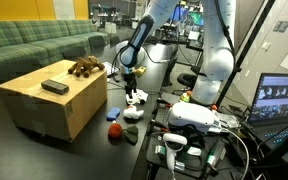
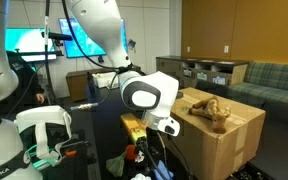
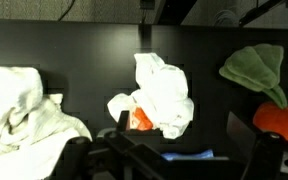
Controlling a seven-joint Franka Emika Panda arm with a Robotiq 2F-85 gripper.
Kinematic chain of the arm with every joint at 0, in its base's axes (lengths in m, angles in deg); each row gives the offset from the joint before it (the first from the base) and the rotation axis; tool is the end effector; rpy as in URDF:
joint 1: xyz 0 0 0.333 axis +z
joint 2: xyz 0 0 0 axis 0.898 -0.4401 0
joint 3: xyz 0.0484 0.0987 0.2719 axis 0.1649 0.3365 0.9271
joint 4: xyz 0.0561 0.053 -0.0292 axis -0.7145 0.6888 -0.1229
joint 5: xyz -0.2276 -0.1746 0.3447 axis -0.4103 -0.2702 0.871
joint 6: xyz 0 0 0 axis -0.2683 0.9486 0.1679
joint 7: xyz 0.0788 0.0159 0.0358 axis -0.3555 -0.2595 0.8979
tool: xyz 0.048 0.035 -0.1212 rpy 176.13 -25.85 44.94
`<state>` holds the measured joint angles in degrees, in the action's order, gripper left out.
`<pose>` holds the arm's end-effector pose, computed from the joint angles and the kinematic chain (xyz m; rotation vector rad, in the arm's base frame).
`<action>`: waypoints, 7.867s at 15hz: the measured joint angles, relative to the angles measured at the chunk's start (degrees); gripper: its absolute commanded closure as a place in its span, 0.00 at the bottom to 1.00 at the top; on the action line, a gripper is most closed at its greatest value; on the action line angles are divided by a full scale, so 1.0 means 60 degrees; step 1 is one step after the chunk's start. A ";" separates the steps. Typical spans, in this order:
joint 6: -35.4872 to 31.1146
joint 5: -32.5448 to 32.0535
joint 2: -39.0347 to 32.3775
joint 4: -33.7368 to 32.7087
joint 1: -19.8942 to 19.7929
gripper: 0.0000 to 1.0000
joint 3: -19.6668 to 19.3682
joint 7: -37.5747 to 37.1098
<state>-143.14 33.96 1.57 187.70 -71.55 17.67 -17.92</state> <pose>0.4505 -0.0746 0.0425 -3.0501 -0.0998 0.5057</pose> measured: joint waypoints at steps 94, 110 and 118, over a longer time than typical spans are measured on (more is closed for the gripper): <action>0.4031 -0.6238 -0.2636 -1.0413 0.5692 1.00 -0.0039 -1.4817; 0.7618 -0.7385 -0.4440 -1.3362 0.6290 0.06 -0.0452 -1.5681; 0.5995 -0.6315 -0.4184 -1.2820 0.5355 0.00 0.0528 -1.2747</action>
<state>-107.18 -3.93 -23.54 110.78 -39.42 20.84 -94.41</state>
